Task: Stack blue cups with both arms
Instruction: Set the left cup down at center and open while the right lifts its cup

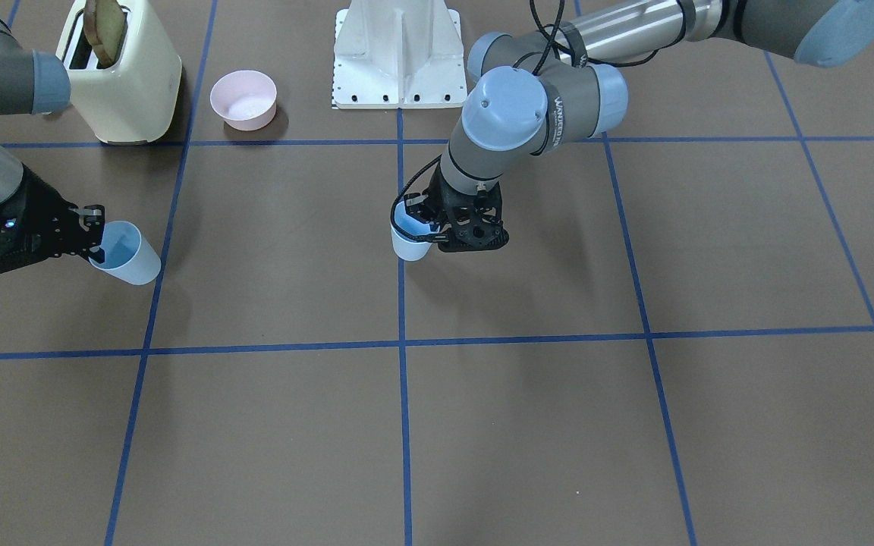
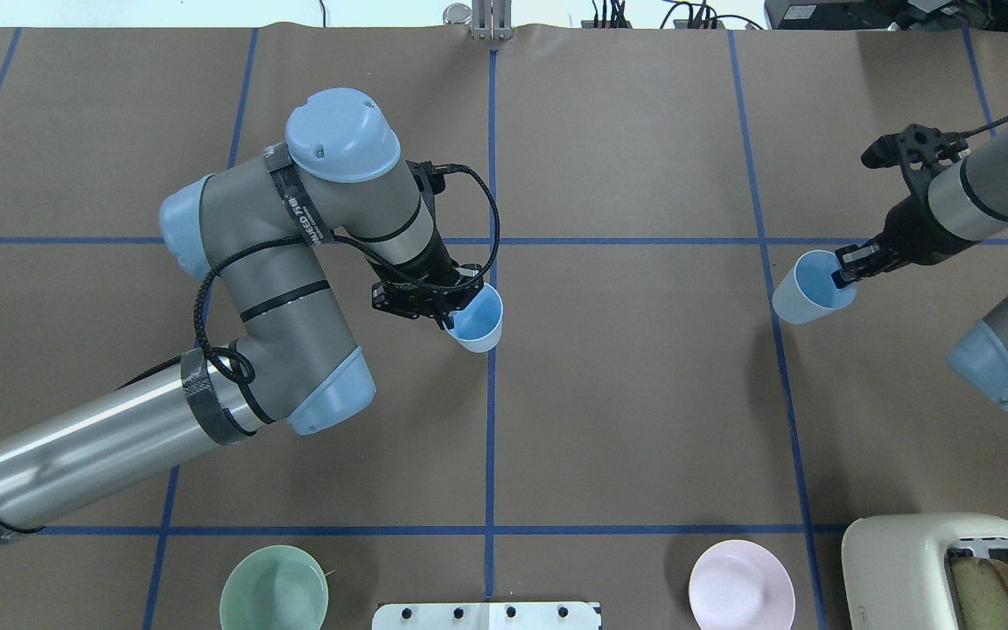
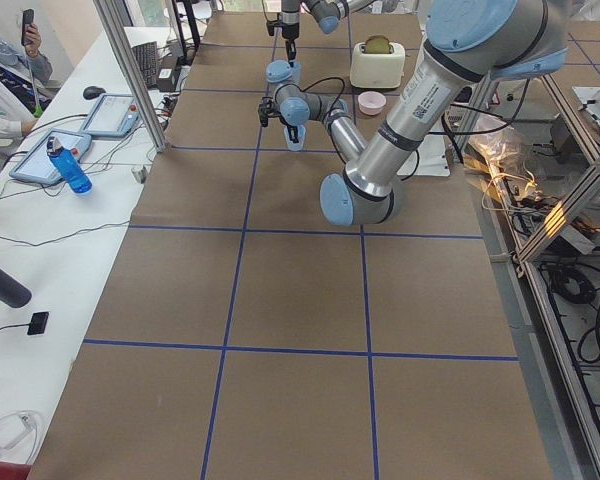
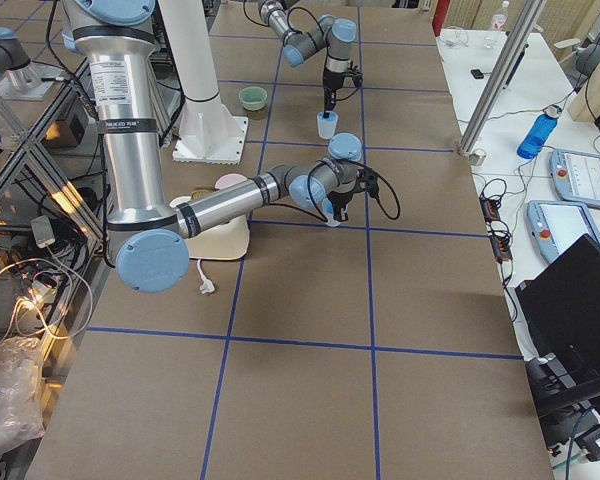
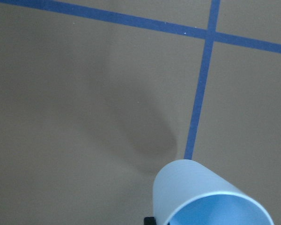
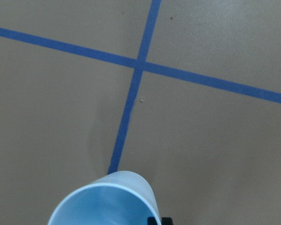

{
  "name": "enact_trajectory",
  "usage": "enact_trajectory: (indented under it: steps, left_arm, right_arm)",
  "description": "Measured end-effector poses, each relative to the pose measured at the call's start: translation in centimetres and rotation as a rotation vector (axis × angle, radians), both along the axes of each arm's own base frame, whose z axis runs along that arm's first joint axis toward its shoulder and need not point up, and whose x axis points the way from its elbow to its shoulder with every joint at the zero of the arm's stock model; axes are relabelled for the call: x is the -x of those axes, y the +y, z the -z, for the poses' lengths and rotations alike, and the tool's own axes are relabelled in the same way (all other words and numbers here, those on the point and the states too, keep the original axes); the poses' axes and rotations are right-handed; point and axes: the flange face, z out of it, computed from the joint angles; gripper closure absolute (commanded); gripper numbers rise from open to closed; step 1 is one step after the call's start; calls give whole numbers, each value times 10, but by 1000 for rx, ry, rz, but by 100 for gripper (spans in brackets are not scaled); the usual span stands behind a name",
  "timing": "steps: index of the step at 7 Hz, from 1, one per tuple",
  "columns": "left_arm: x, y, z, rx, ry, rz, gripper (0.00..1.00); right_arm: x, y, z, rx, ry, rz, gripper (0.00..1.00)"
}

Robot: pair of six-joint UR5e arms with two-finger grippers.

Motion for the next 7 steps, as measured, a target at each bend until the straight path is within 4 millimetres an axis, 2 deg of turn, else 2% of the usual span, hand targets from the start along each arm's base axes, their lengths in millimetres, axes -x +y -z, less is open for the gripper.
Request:
enact_trajectory:
  steps: [2, 3, 4, 5, 7]
  left_arm:
    - [-15, 3, -5, -16, -2, -2, 100]
    - [-22, 4, -9, -24, 6, -6, 76]
    - [-26, 5, -10, -33, 19, -9, 22]
    - [-26, 5, -7, -43, 31, -10, 3]
    - [-8, 3, 8, -70, 65, 2, 2]
  right_arm:
    - [3, -17, 54, 25, 6, -8, 100]
    - [6, -22, 76, 30, 8, -8, 100]
    - [8, -26, 92, 33, 6, -11, 100]
    - [10, -28, 103, 39, 1, -20, 100]
    - [22, -31, 132, 62, -22, -47, 100]
